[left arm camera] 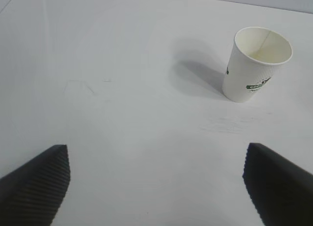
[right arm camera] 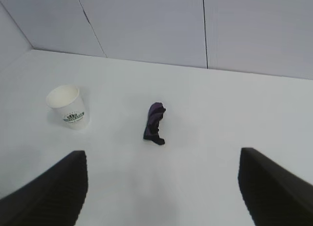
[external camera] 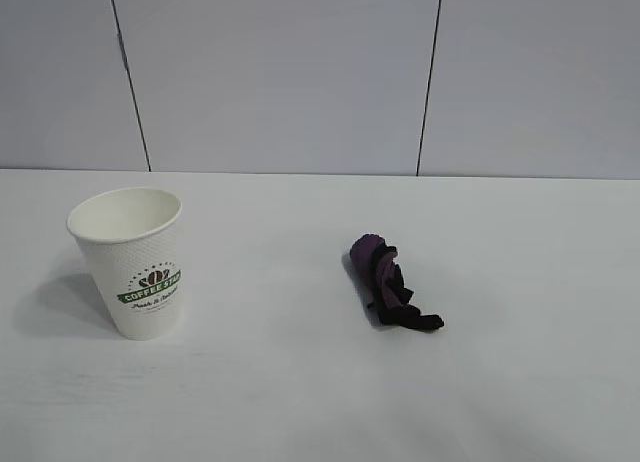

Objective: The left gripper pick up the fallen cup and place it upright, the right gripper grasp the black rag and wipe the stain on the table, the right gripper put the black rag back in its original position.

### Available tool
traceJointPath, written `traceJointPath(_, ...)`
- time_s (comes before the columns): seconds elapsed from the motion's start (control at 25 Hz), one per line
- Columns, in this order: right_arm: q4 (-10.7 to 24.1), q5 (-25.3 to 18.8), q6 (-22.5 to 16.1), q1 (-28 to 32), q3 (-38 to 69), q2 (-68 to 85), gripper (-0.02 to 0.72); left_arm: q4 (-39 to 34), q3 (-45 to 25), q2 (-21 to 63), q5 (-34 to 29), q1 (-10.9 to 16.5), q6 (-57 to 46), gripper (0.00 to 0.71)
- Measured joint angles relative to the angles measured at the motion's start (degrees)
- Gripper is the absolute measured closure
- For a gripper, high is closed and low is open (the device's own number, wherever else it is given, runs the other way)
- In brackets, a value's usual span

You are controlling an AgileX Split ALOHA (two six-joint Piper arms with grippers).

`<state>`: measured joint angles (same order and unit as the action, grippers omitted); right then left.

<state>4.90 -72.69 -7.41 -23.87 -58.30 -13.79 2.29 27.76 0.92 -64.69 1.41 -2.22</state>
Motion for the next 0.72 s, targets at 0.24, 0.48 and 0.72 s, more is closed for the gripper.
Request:
traceJointPath(0.24,1.95,1.90,-0.49,0.59,11.43,5.79,0.126,0.00,0.00,0.00,0.00,0.00,0.00,0.016)
traceJointPath(0.48,3.85,4.26,-0.50,8.42,20.96,8.36,0.126,0.00,0.00,0.00,0.00,0.00,0.00,0.016)
traceJointPath(0.72,4.03,8.20,-0.50,17.50,27.87,10.75,0.126,0.00,0.00,0.00,0.00,0.00,0.00,0.016)
